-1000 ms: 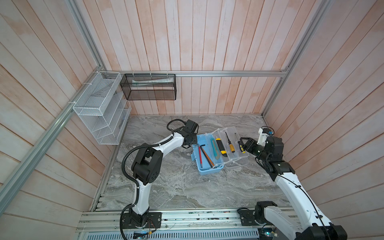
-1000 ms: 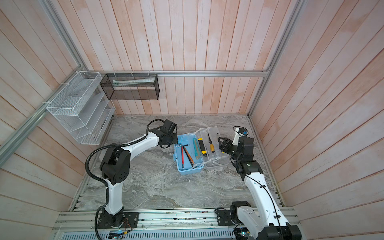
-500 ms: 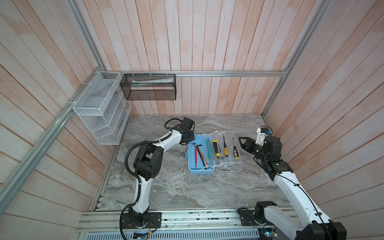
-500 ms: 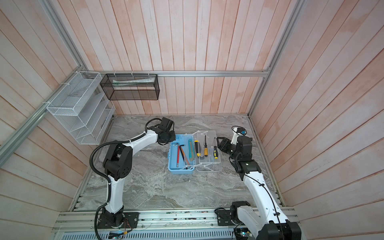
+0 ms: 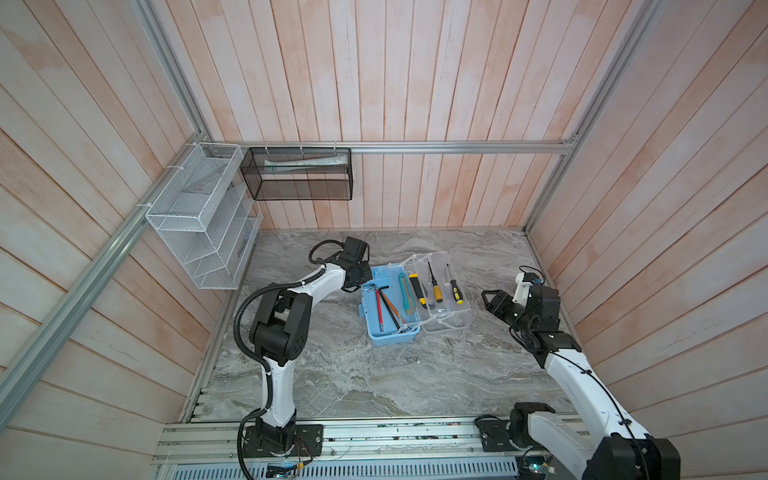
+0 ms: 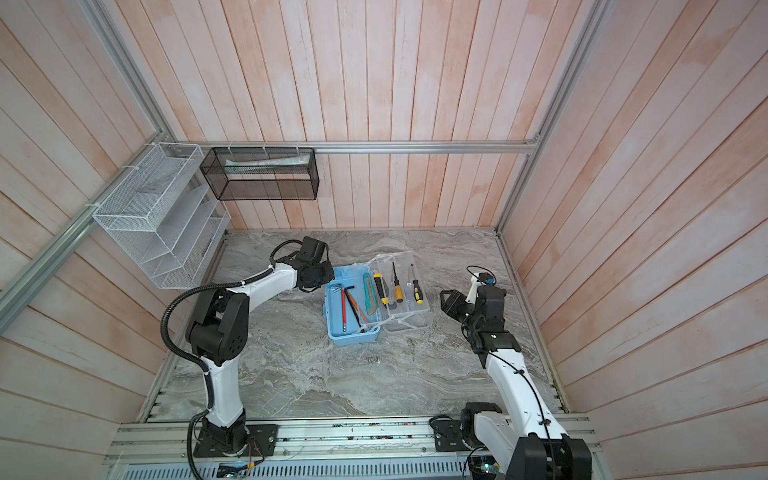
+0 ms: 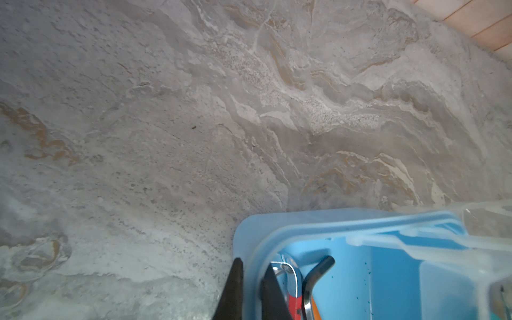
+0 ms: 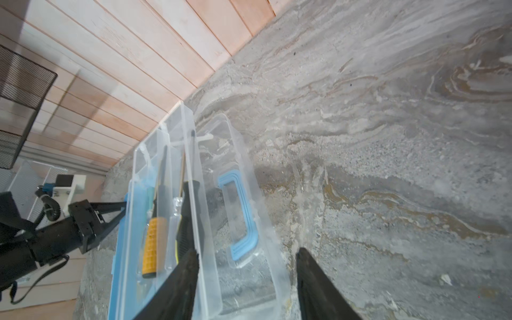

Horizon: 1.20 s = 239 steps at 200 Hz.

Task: Pack the tool kit
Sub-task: 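Move the left gripper back to the edge of the blue box base, then swing the clear lid down with the right gripper onto the blue box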

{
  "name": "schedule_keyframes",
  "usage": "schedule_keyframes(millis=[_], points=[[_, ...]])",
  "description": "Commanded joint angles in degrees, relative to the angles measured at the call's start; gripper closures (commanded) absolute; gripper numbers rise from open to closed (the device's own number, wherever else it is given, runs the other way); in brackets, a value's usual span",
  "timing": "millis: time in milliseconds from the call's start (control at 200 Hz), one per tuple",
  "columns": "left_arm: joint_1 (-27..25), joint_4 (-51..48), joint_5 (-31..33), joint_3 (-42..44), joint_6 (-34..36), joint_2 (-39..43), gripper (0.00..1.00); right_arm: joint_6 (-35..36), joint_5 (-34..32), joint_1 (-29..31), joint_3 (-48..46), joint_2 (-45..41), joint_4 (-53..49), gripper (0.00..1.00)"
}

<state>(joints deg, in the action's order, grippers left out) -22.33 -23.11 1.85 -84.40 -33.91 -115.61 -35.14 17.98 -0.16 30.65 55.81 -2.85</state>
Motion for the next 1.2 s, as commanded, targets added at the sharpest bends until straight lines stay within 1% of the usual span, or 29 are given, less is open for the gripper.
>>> schedule_keyframes(millis=[0,80,195,370,465,635,665,725,775,870,1025,1190], points=[[0.44,1.66,-0.26,1.07,-0.72,1.00,1.00,-0.10,5.69,-0.28,-3.20,0.45,2.42,0.48],[0.45,2.23,-0.61,1.66,-0.84,1.25,1.00,-0.48,9.32,-0.28,-5.01,2.50,4.42,0.49],[0.44,3.23,-1.14,2.57,-1.06,1.86,1.00,0.75,11.73,0.20,-5.95,5.70,5.80,0.53],[0.44,4.35,-2.54,3.61,-1.58,2.40,1.00,1.93,10.67,1.68,-5.72,8.98,7.54,0.54],[0.44,5.22,-3.72,4.29,-2.01,2.84,1.00,2.65,8.60,3.39,-4.88,10.49,7.20,0.55],[0.23,6.21,-4.57,5.39,-2.65,3.89,1.00,3.58,4.22,5.99,-3.38,13.37,6.68,0.60],[0.19,6.33,-4.57,5.67,-2.74,4.14,1.00,3.58,3.48,6.37,-3.24,13.72,6.90,0.62],[0.07,6.61,-4.57,6.00,-2.90,4.45,1.00,3.38,2.13,6.49,-3.10,14.43,7.31,0.65],[-0.13,7.02,-4.49,6.41,-3.00,4.90,1.00,2.91,1.35,6.50,-2.82,14.80,7.66,0.66],[-0.52,7.21,-4.27,6.93,-3.00,5.40,1.00,2.13,1.55,6.59,-2.48,15.49,9.19,0.67],[-0.92,7.36,-4.63,7.06,-2.92,5.55,1.00,2.97,1.58,6.63,-1.42,18.26,10.09,0.68],[-1.50,7.60,-4.40,7.13,-3.23,5.60,1.00,3.32,2.80,6.59,-0.62,21.30,10.04,0.76]])
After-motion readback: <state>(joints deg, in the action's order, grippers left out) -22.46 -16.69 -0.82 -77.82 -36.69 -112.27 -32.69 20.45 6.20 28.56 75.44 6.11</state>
